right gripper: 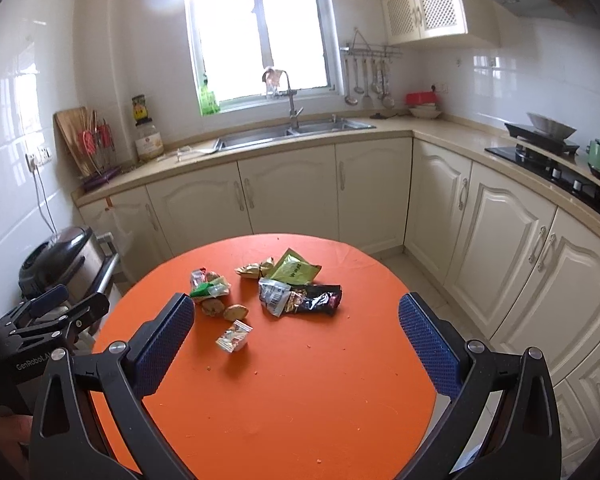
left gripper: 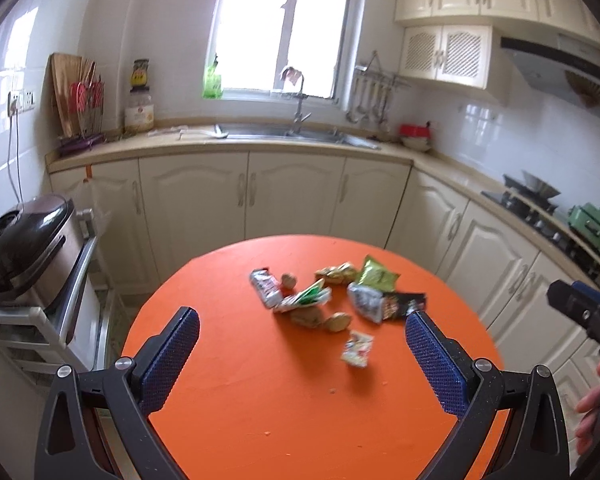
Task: Collect trash
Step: 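Grasp the white-and-green package with the left tool while the right tool grasps the yellow snack packet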
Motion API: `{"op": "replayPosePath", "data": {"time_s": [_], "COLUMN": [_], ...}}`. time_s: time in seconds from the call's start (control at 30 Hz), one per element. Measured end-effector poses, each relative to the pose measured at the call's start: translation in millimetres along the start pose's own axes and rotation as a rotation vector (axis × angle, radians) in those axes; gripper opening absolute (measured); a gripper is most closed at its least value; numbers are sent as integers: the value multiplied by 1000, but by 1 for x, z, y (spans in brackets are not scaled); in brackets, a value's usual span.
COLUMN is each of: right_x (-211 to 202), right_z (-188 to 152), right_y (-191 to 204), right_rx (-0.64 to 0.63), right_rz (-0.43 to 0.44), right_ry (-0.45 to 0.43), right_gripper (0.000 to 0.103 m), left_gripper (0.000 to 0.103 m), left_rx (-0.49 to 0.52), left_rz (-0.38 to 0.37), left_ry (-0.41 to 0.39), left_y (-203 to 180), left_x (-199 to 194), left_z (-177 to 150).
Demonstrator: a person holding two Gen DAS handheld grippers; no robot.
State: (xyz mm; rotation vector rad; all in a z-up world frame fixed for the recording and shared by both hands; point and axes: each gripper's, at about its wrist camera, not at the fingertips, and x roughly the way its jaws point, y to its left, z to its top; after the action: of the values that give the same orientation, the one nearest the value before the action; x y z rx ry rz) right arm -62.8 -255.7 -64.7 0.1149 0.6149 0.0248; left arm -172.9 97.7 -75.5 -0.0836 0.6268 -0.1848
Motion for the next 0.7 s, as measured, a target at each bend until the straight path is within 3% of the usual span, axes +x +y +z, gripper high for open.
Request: {"op": "replayPosePath", "data": {"time_s": [0.23,0.53,0.7], "right_x": [57,144,170], "right_z": [-9,-21,-30], "right_y": [-10,-28,-24], "right_rx": [13,34,42], "right_rz": [-11,-14,-3], "right_ry": [102,243,285], "right_gripper": [103,103,103], "left_gripper": [102,102,100], "left_rx": [40,137,181], "left_rz": [13,32,11], "left_ry": [74,168,217], "left_y": [9,2,4], "left_x": [81,216,287], "left_z": [31,67,83]}}
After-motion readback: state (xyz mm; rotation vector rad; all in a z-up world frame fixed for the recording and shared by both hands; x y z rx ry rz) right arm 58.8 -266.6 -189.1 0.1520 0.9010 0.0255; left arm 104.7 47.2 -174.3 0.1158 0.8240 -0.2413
